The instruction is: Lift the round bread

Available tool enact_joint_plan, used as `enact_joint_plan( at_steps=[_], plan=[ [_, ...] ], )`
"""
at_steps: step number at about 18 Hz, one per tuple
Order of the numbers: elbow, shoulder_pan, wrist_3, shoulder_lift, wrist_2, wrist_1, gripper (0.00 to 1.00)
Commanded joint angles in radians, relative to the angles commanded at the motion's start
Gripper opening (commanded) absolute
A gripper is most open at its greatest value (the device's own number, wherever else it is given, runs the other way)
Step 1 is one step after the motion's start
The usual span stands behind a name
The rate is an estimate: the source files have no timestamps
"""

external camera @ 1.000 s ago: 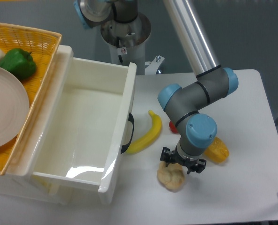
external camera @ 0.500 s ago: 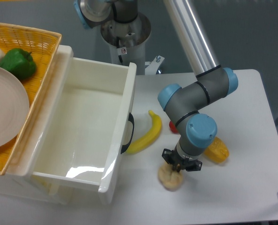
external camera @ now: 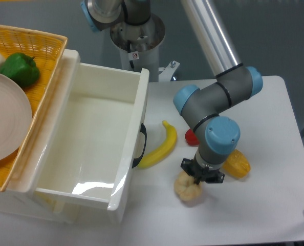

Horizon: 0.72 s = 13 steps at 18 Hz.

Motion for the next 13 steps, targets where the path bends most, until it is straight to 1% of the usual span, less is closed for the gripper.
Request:
enact_joint_plan(
  at_steps=[2,4,5,6,10,12,13],
  plan=[
    [0.006,0.008,0.078,0.017,0.006,0.0,0.0],
    [0.012,0.018,0.181,0.037,0.034,0.0,0.0],
    [0.017,0.02,0.212,0.043,0.049,-0.003,0.0],
    [0.023,0.023,0.22,0.051,0.054,-0.017,0.0],
    [0.093,0.041,0.235,0.057,0.054,-0.136,0.0],
    [0.106,0.046,0.234,0.063,0.054,-0.166,0.0],
    [0.104,0.046,0.235,0.077,0.052,-0.169,0.0]
  ],
)
